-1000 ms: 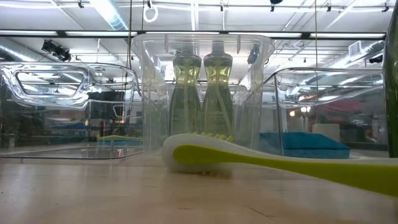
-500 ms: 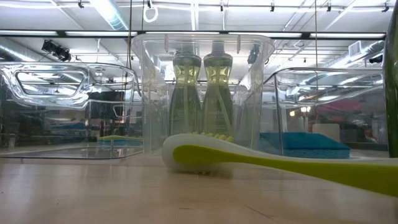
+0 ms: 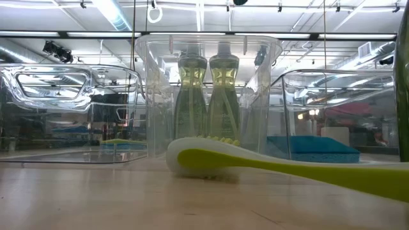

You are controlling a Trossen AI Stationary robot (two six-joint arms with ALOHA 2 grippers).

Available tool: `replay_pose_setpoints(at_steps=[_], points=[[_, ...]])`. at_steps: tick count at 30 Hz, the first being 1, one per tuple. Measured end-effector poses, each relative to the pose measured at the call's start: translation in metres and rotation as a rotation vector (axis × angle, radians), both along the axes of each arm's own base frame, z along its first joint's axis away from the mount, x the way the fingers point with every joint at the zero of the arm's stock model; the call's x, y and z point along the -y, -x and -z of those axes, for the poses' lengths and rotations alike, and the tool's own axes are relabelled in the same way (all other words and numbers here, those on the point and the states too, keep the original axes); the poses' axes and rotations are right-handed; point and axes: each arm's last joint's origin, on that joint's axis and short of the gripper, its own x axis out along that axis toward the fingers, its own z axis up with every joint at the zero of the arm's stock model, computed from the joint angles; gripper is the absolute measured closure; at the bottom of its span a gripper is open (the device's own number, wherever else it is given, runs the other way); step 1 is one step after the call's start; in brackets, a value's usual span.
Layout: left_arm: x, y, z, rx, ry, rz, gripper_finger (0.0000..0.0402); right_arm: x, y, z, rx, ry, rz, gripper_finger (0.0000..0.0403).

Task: Pick & Place Kitchen Sink Supplies
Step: Put the blue dishwashing brush into the left transparent bin

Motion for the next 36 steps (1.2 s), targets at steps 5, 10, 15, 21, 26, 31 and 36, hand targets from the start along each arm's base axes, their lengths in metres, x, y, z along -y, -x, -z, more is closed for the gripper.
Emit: replay_pose_setpoints(at_steps=[5,10,15,21,26,31,36], points=[[-0.002,-0.033,-0.004,-0.033,0.01,0.002,0.0344,0.001,-0.005,0.001,0.01,0.001,0.0,0.0362],[-0.005,-0.071,0.001,-0.13,0.03,-0.053,0.0272,0.001,-0.005,0.0,0.019,0.001,0.0,0.0362],[-0.008,-0.105,0.004,-0.166,0.038,-0.086,0.0184,0.001,-0.005,-0.003,0.054,0.005,0.001,0.0362],[-0.01,-0.144,0.007,-0.159,0.04,-0.087,0.0095,0.001,-0.005,-0.006,0.081,0.01,0.0,0.0362],[-0.01,-0.173,0.014,-0.178,0.062,-0.045,0.0054,0.001,-0.005,-0.006,0.087,0.038,0.0,0.0362],[-0.01,-0.201,0.025,-0.205,0.097,0.021,0.0046,0.001,-0.005,-0.006,0.087,0.058,0.0,0.0362],[-0.01,-0.227,0.036,-0.213,0.093,0.051,0.0046,0.001,-0.005,-0.006,0.087,0.061,-0.001,0.0362]])
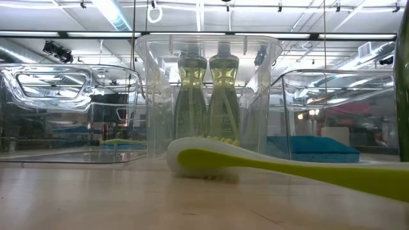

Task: Pick & Place Kitchen Sink Supplies
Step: Put the blue dishwashing brush into the left transparent bin

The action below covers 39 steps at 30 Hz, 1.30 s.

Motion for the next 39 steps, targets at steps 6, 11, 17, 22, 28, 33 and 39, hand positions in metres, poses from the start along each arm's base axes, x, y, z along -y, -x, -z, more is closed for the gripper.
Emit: replay_pose_setpoints(at_steps=[6,11,17,22,28,33,39], points=[[-0.001,-0.025,0.007,0.051,-0.002,0.009,0.0046,0.0,0.0,0.0,-0.001,0.001,0.0,0.0362],[-0.002,-0.042,0.017,0.057,0.021,0.012,0.0046,0.0,0.0,0.0,-0.001,0.006,0.0,0.0362],[-0.002,-0.056,0.026,0.055,0.061,0.016,0.0046,-0.001,0.0,0.0,0.0,0.024,-0.025,0.0362],[-0.002,-0.068,0.032,0.082,0.072,0.05,0.0046,-0.001,0.0,0.0,0.0,0.025,-0.025,0.0362],[-0.003,-0.079,0.039,0.107,0.099,0.057,0.0046,-0.001,0.0,0.0,-0.003,0.03,-0.025,0.0362],[-0.003,-0.081,0.041,0.1,0.101,0.056,0.0057,-0.001,0.0,0.001,-0.01,0.03,-0.025,0.0362],[-0.003,-0.081,0.041,0.101,0.101,0.056,0.0114,-0.001,0.0,0.002,-0.018,0.029,-0.025,0.0362]])
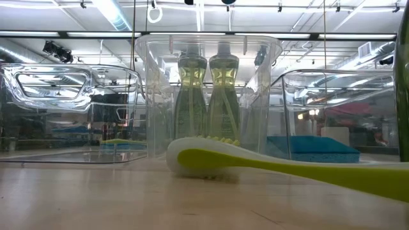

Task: Pick & Place Kitchen Sink Supplies
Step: Put the blue dishwashing brush into the left transparent bin

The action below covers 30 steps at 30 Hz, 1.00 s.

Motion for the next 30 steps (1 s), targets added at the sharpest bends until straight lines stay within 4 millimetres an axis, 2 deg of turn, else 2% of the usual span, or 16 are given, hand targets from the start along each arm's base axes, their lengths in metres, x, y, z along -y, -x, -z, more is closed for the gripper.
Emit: replay_pose_setpoints(at_steps=[11,20,30], points=[[0.0,0.0,0.0001,-0.003,-0.015,-0.003,0.0255,0.0,0.0001,0.0013,-0.014,-0.002,0.0,0.0362],[0.0,-0.0001,0.0004,-0.01,-0.047,-0.007,0.0345,-0.0001,0.0001,0.0014,-0.016,-0.009,-0.002,0.0357],[0.0002,0.0,0.0003,-0.011,-0.064,-0.008,0.0348,-0.0006,0.0001,0.0015,-0.016,-0.004,-0.019,0.0352]])
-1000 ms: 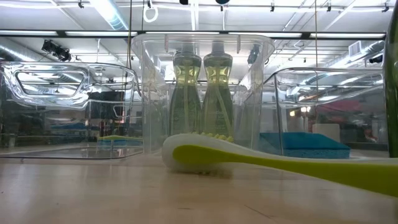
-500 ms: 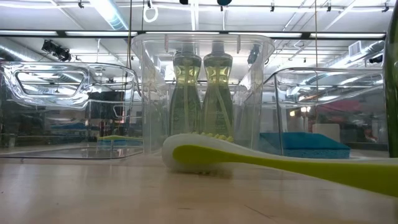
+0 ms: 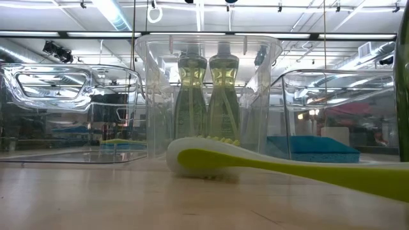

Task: Pick & Place Kitchen Sink Supplies
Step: Put the blue dishwashing brush into the left transparent bin

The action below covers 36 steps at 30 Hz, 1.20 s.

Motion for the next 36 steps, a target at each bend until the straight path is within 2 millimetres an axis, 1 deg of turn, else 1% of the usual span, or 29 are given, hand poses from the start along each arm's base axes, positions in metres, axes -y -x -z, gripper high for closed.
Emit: replay_pose_setpoints(at_steps=[2,5,16,22,28,36], points=[[0.0,0.0,0.0,0.0,0.0,0.0,0.0347,0.0,0.0,0.0,0.0,0.001,-0.001,0.0345],[0.0,0.0,0.0,0.0,0.002,0.002,0.0349,0.0,0.0,0.0,0.0,0.004,-0.003,0.0322],[-0.001,0.0,0.0,0.001,0.009,-0.031,0.0348,0.0,0.001,-0.001,-0.001,0.003,-0.006,0.0202],[-0.002,0.002,-0.002,0.003,-0.007,-0.045,0.0349,-0.001,0.005,0.001,-0.029,0.0,-0.007,0.0156],[-0.002,0.01,-0.011,0.025,-0.041,-0.063,0.0347,0.001,0.012,0.003,-0.08,0.045,0.001,0.0128],[-0.001,0.038,-0.025,-0.029,-0.059,-0.098,0.0349,0.005,0.022,0.003,-0.134,0.039,0.062,0.012]])
